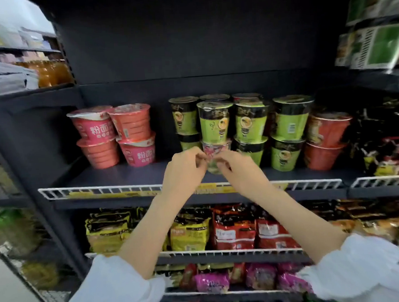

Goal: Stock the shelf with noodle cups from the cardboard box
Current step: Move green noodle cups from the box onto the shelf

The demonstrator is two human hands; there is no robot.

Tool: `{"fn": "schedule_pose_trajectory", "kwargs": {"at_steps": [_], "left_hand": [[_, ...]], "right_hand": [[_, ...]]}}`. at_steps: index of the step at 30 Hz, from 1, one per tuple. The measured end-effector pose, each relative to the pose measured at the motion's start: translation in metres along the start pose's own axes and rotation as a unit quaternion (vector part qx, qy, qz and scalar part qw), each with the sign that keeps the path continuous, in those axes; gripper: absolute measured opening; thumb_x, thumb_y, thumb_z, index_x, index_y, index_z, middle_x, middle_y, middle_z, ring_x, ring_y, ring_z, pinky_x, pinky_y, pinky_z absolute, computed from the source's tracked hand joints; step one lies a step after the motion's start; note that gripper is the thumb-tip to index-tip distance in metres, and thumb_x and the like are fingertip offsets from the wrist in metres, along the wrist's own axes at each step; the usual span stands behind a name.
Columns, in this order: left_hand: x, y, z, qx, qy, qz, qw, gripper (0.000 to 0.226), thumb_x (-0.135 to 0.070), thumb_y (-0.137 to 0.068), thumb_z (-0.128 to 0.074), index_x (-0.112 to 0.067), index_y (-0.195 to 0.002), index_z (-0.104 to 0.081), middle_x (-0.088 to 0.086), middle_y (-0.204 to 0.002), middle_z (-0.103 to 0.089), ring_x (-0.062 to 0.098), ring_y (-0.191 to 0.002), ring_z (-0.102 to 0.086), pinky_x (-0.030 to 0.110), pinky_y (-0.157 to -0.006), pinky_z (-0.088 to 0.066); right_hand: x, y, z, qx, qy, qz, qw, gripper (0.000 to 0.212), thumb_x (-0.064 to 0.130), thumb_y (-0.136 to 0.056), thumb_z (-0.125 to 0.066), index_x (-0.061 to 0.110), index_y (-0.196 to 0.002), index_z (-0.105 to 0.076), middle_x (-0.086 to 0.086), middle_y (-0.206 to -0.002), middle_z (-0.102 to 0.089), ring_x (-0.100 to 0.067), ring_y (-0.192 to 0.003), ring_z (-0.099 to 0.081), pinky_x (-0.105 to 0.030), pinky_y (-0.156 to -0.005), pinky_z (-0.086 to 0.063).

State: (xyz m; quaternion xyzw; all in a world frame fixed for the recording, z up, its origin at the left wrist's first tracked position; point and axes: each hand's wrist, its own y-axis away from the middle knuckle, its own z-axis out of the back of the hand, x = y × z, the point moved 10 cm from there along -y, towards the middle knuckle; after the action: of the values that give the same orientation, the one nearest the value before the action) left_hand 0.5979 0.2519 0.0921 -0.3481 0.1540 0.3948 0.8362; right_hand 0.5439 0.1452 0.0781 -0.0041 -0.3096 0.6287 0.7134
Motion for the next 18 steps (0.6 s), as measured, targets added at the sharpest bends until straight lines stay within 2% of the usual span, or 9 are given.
{"fn": "schedule_pose_trajectory", "kwargs": {"at_steps": [4,8,13,15,18], "left_hand": [[-0.065,0.072,-0.044,0.031,0.080,-0.008,0.996,0.016,-0.019,-0.091,-0.056,-0.016,-0.103,-0.067,0.001,-0.094,-0.069,0.018,-0.088,-0.064,0.034,-0.079,-0.055],[-0.137,0.133,-0.103,0.101,0.110,-0.004,0.989,0.016,-0.018,-0.092,-0.055,-0.015,-0.103,-0.066,0.003,-0.093,-0.067,0.020,-0.085,-0.064,0.036,-0.077,-0.055],[-0.251,0.185,-0.176,0.184,0.124,-0.044,0.974,0.017,-0.020,-0.092,-0.052,-0.017,-0.101,-0.066,0.003,-0.094,-0.069,0.021,-0.076,-0.062,0.034,-0.069,-0.054],[-0.298,0.200,-0.205,0.213,0.114,-0.064,0.968,0.017,-0.022,-0.093,-0.051,-0.018,-0.101,-0.065,0.001,-0.096,-0.068,0.020,-0.082,-0.062,0.033,-0.071,-0.053],[-0.367,0.226,-0.262,0.271,0.099,-0.087,0.954,0.018,-0.022,-0.092,-0.052,-0.018,-0.105,-0.064,0.002,-0.104,-0.067,0.021,-0.097,-0.061,0.034,-0.081,-0.053]], "right_hand": [[-0.044,0.102,0.043,0.013,0.035,-0.056,0.998,0.026,0.022,-0.097,-0.048,0.018,-0.118,-0.063,-0.002,-0.106,-0.067,-0.020,-0.094,-0.063,-0.037,-0.081,-0.053],[-0.106,0.189,0.089,0.024,0.066,-0.134,0.988,0.025,0.022,-0.096,-0.049,0.016,-0.115,-0.065,-0.003,-0.108,-0.068,-0.021,-0.095,-0.064,-0.038,-0.084,-0.053],[-0.196,0.288,0.158,0.019,0.076,-0.243,0.967,0.025,0.021,-0.097,-0.049,0.015,-0.113,-0.066,-0.007,-0.102,-0.069,-0.024,-0.089,-0.065,-0.034,-0.075,-0.053],[-0.233,0.326,0.185,0.022,0.083,-0.275,0.958,0.024,0.019,-0.095,-0.050,0.014,-0.111,-0.067,-0.009,-0.103,-0.069,-0.026,-0.091,-0.064,-0.034,-0.076,-0.051],[-0.296,0.387,0.226,0.024,0.085,-0.322,0.943,0.023,0.018,-0.092,-0.053,0.016,-0.108,-0.069,-0.009,-0.107,-0.070,-0.027,-0.100,-0.064,-0.034,-0.086,-0.051]]}}
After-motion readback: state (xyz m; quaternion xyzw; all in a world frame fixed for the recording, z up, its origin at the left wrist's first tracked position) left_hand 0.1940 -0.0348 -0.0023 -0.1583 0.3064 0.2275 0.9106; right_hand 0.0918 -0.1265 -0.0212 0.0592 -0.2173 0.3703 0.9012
